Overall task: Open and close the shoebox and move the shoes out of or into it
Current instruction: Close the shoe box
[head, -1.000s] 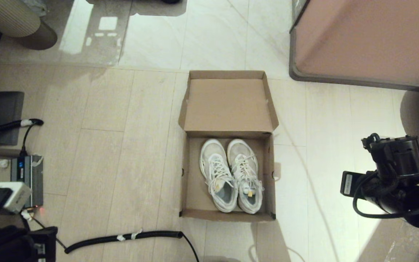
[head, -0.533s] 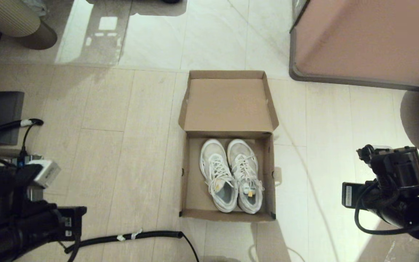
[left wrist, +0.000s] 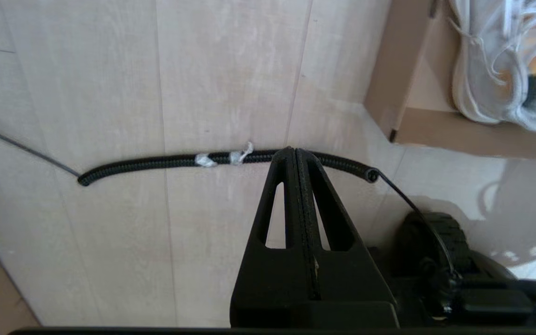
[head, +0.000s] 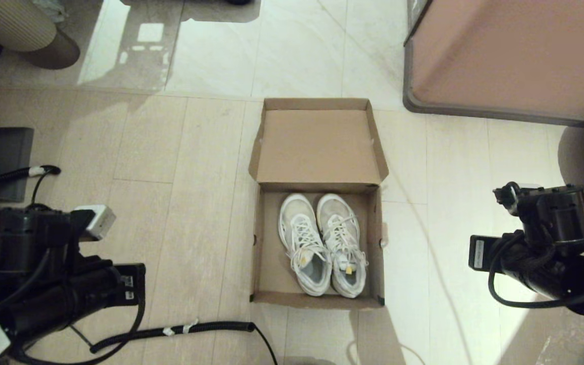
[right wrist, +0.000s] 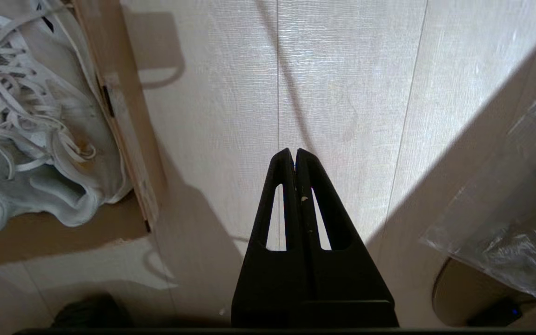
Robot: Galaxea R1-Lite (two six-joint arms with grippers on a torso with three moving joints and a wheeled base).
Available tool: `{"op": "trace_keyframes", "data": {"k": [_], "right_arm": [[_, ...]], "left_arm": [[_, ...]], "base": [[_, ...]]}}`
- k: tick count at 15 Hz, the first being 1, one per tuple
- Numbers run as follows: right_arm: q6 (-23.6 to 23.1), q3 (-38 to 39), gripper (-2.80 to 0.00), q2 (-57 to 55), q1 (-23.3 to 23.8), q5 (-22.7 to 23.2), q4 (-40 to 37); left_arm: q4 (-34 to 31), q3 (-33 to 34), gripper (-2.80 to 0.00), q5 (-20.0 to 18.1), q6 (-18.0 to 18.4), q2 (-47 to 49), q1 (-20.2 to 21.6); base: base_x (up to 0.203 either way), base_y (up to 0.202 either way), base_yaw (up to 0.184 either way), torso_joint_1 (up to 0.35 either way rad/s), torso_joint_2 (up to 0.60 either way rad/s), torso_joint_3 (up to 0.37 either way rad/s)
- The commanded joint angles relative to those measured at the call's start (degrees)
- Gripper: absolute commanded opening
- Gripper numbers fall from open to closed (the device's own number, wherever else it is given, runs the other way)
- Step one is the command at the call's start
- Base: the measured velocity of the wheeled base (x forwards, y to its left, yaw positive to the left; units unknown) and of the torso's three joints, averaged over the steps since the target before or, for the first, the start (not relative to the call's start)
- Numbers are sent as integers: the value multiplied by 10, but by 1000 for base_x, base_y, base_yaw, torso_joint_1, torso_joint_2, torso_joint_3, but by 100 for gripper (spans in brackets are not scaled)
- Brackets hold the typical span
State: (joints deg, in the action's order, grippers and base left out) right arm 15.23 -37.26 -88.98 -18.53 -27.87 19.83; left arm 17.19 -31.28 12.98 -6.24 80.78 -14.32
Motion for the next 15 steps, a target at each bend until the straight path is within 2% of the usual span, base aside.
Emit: {"op": "trace_keyframes", "data": {"k": [1,3,5,8,12,14,15], "right_arm": [[-20,11,-280,15,-7,2,0],[-79,55,-280,49,-18,13,0],[-108,41,-280,52,-26,29,1],[-106,4,-280,29,-25,38,1],[-85,-42,-280,-7,-23,35,43],[-83,-41,-280,-10,-16,34,42],[-79,-32,-280,-12,-11,34,43]], "left_arm": [[3,-19,-280,-19,1,33,5],[24,-33,-280,-60,-5,48,48],[70,-19,-280,-63,-44,68,51],[133,7,-280,-7,-53,110,52],[148,-21,-280,-2,-12,153,40],[156,-22,-280,2,-10,158,17],[158,-10,-280,16,-10,155,-1]], "base": [[0,0,0,0,0,0],[0,0,0,0,0,0],[0,0,0,0,0,0],[0,0,0,0,0,0],[0,0,0,0,0,0],[0,0,0,0,0,0],[0,0,0,0,0,0]]}}
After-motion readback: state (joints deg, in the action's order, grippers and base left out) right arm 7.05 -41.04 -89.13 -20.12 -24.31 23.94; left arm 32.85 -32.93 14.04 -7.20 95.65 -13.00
